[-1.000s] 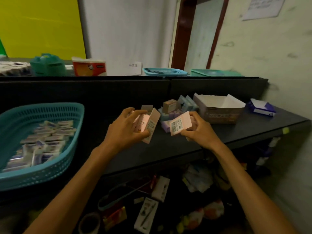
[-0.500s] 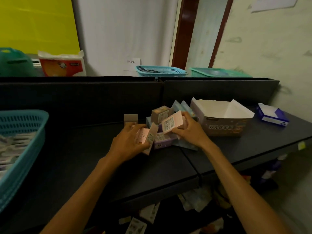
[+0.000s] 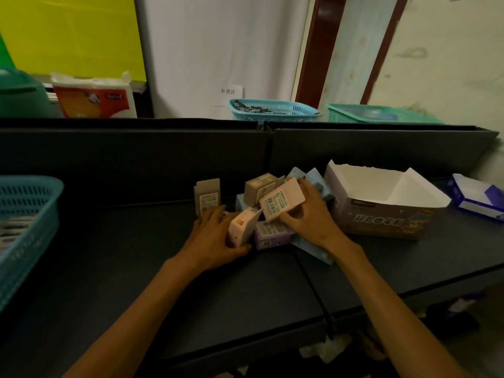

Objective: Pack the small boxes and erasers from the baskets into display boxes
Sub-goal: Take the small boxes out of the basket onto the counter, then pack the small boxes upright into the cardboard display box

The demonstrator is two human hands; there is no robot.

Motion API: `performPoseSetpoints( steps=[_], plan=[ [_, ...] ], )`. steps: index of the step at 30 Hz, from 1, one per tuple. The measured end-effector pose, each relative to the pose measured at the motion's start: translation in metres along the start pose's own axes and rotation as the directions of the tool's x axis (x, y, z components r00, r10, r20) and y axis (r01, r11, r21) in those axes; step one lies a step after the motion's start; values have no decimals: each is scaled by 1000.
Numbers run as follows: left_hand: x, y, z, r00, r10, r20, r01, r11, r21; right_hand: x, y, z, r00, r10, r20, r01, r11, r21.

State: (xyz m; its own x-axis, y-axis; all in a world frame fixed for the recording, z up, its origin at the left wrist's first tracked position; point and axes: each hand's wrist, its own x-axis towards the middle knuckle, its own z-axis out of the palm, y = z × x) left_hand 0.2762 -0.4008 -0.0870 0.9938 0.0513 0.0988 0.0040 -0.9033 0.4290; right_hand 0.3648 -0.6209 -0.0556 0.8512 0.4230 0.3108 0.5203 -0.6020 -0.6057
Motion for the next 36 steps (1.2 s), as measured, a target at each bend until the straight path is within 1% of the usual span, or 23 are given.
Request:
performPoseSetpoints(
  steps=[1, 5, 9, 12, 16, 20, 24, 26, 28, 30, 32, 36],
  plan=[
    [-2, 2, -1, 1000, -10, -18, 10, 1000, -13, 1, 2, -1, 1000, -20, -6, 20, 1000, -18],
    [-13, 14, -5, 990, -4, -138, -5, 998, -64, -1, 10, -8, 996, -65, -68, 69, 996, 64],
    [-25, 28, -6, 985, -89, -149, 67, 987, -145, -7, 14, -14, 991, -112, -72, 116, 992, 58],
    [-30, 36, -9, 979, -142, -147, 125, 985, -115, -11, 15, -20, 992, -112, -51, 115, 992, 56],
    [-39, 46, -19, 959, -220, -178, 216, 976, -41, -15, 14, -31, 993, -81, -80, 86, 994, 63],
    [-55, 56, -30, 946, -236, -223, 246, 969, 15, -22, 11, -42, 987, -113, -113, 114, 993, 3],
    [-71, 75, -42, 951, -190, -246, 224, 968, 118, -34, 6, -59, 974, -193, -122, 188, 981, -50],
    [-73, 91, -46, 958, -129, -255, 173, 972, 156, -41, 7, -68, 964, -247, -102, 234, 964, -122],
    [-69, 108, -47, 966, -51, -252, 102, 975, 197, -49, 11, -75, 964, -261, -52, 244, 944, -221],
    [-61, 124, -43, 973, 30, -230, 25, 973, 231, -56, 17, -81, 968, -252, -12, 237, 924, -299],
    [-51, 138, -36, 973, 100, -206, -53, 974, 222, -67, 23, -91, 976, -219, 8, 208, 917, -340],
    [-33, 161, -13, 960, 230, -158, -200, 962, 185, -87, 38, -111, 990, -140, -27, 119, 916, -384]
  ],
)
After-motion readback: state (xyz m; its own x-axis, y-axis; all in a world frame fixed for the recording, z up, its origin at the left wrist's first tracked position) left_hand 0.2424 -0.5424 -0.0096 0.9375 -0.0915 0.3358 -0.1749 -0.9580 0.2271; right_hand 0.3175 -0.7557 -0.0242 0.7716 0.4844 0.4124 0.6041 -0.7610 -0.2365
